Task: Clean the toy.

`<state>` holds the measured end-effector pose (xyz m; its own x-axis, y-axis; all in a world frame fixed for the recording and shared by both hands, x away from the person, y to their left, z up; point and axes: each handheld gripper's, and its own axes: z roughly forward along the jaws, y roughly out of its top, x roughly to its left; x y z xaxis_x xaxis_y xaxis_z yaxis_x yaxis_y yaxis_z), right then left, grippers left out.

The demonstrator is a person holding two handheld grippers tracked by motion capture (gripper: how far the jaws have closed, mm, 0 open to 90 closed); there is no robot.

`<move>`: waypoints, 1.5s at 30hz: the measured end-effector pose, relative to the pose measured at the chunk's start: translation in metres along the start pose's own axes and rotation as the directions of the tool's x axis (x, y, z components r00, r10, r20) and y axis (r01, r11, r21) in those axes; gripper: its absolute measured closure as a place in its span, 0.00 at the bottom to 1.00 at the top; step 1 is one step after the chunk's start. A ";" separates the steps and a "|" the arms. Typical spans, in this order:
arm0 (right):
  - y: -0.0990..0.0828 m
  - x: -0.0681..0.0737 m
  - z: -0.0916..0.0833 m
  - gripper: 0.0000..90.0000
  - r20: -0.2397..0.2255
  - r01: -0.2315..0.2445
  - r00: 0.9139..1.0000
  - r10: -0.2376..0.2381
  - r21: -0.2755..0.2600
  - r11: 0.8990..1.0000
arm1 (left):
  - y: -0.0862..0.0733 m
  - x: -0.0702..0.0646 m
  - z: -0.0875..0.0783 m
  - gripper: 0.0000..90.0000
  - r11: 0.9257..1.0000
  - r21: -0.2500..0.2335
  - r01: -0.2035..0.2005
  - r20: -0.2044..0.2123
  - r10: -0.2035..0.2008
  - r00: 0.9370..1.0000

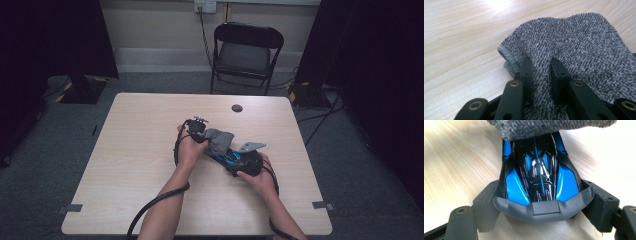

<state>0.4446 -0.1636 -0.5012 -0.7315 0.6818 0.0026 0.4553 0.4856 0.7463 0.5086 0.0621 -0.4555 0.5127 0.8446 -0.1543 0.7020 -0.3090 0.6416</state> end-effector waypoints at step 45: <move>0.000 0.000 0.000 0.26 -0.001 -0.001 1.000 0.001 -0.001 1.000 | -0.028 0.064 -0.031 0.83 0.997 0.011 0.070 -0.141 -0.068 0.988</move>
<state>0.4446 -0.1635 -0.5012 -0.7315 0.6818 0.0037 0.4555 0.4847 0.7467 0.5062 0.1384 -0.4605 0.3888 0.9169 -0.0899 0.7420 -0.2538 0.6205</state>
